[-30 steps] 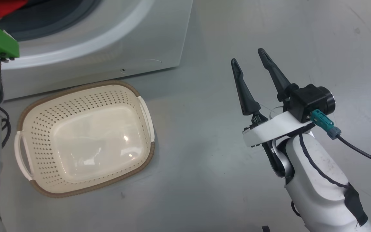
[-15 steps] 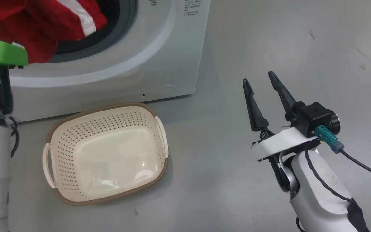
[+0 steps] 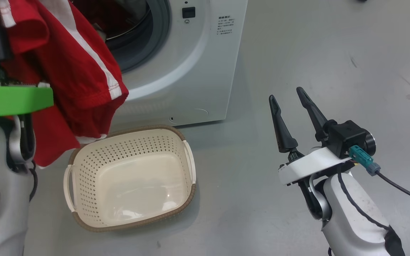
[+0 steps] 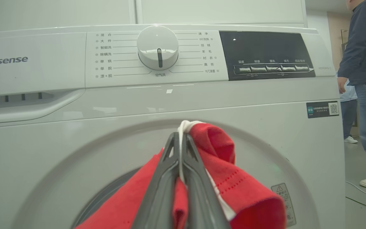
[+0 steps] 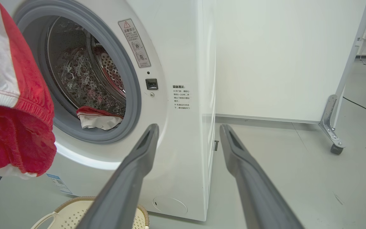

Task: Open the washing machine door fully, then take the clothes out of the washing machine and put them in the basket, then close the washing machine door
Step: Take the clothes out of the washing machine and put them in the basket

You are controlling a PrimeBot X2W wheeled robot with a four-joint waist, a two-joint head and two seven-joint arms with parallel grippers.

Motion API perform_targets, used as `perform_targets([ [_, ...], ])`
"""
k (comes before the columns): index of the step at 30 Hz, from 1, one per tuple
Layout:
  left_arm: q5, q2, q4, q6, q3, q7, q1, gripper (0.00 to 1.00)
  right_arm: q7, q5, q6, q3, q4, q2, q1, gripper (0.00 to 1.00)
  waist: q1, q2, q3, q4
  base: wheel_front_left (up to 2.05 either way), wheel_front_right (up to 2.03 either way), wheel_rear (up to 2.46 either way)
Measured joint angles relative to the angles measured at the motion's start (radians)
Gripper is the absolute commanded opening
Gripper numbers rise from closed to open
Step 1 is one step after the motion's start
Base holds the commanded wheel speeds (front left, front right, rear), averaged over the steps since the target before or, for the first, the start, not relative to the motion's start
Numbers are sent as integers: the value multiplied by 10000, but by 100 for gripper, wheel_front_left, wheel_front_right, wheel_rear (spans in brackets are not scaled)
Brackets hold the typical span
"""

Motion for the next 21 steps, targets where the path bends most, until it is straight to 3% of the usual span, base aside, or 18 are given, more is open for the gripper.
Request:
perform_targets([
  [13,-136,-504,-36,368,-19,380,2871,0,0,0,58,-109,-71,2,313,100,0,0,-150,-32,0,0,0],
  [21,-493,-1051,780,426,-383,784,4070,0,0,-19,58,-219,-84,0,326,100,0,0,-85,-75,0,0,0],
])
